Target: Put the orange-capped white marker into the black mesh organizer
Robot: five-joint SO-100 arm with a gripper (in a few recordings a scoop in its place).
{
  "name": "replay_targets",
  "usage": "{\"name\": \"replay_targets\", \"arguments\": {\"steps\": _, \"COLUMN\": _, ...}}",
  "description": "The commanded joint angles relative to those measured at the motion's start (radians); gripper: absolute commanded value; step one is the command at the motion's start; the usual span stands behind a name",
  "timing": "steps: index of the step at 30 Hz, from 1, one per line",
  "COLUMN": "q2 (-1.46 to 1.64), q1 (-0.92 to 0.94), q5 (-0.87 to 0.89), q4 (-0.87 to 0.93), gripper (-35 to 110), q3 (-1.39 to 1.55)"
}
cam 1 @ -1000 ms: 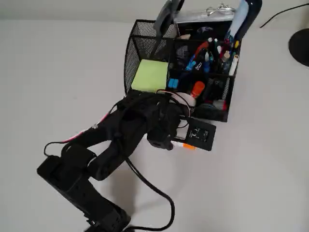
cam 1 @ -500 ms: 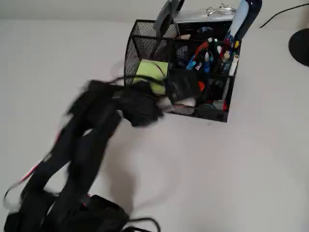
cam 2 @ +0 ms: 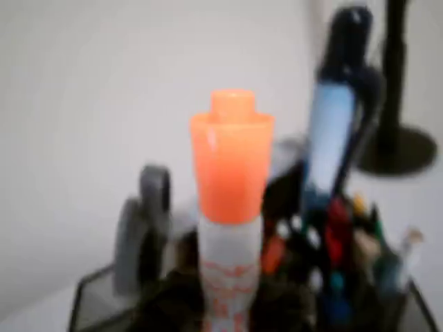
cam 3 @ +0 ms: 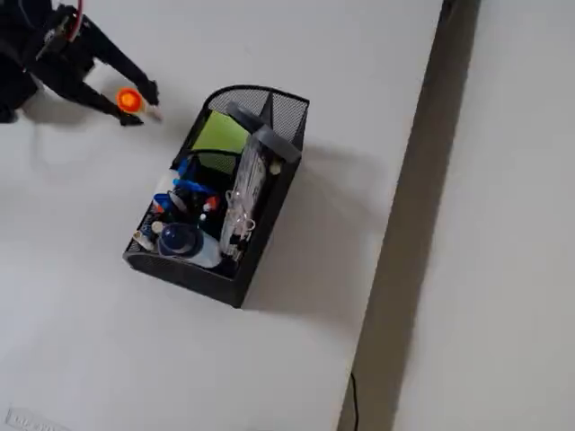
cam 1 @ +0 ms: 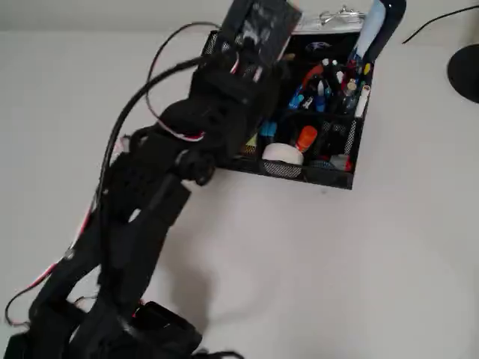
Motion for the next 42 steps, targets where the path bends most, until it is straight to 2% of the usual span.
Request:
{"name": "replay_targets", "arguments": {"steps": 1, "q2": -0.104, "q1": 0.018, "q5": -0.058, "q4": -0.348, "gripper": 0, "q3": 0.021}}
{"name": "replay_targets", "arguments": {"steps": 8, "q2": -0.310, "q1": 0.015, "q5": -0.120, "q4": -0.681, "gripper": 0, "q3": 0.098}}
{"name": "replay_targets", "arguments": {"steps": 20, "q2": -0.423, "q1": -0.037, "q5": -0.117, "q4": -0.899, "gripper": 0, "q3": 0.279}}
{"name": "replay_targets", "arguments": {"steps": 22, "q2": -0.437, "q1": -0.041, "q5": -0.118, "q4": -0.937, "gripper": 6, "q3": 0.302}}
{"name": "replay_targets", "arguments": {"steps": 29, "q2": -0.428, "q1": -0.003, "q5": -0.132, "q4": -0.945, "gripper": 29, "q3": 0.345}}
{"name": "replay_targets", "arguments": {"steps": 31, "q2": -0.417, "q1": 0.012, "q5": -0.137, "q4": -0.942, "gripper": 32, "q3": 0.347}}
{"name": "replay_targets", "arguments": {"steps": 34, "q2": -0.367, "q1": 0.028, "q5": -0.144, "q4": -0.936, "gripper": 33, "q3": 0.362}}
{"name": "replay_targets", "arguments": {"steps": 38, "q2": -0.204, "q1": 0.043, "q5": -0.114, "q4": -0.772, "gripper": 33, "q3": 0.383}}
{"name": "replay_targets", "arguments": {"steps": 42, "q2": -0.100, "q1": 0.071, "q5": -0.092, "q4": -0.696, "gripper": 33, "q3": 0.390}}
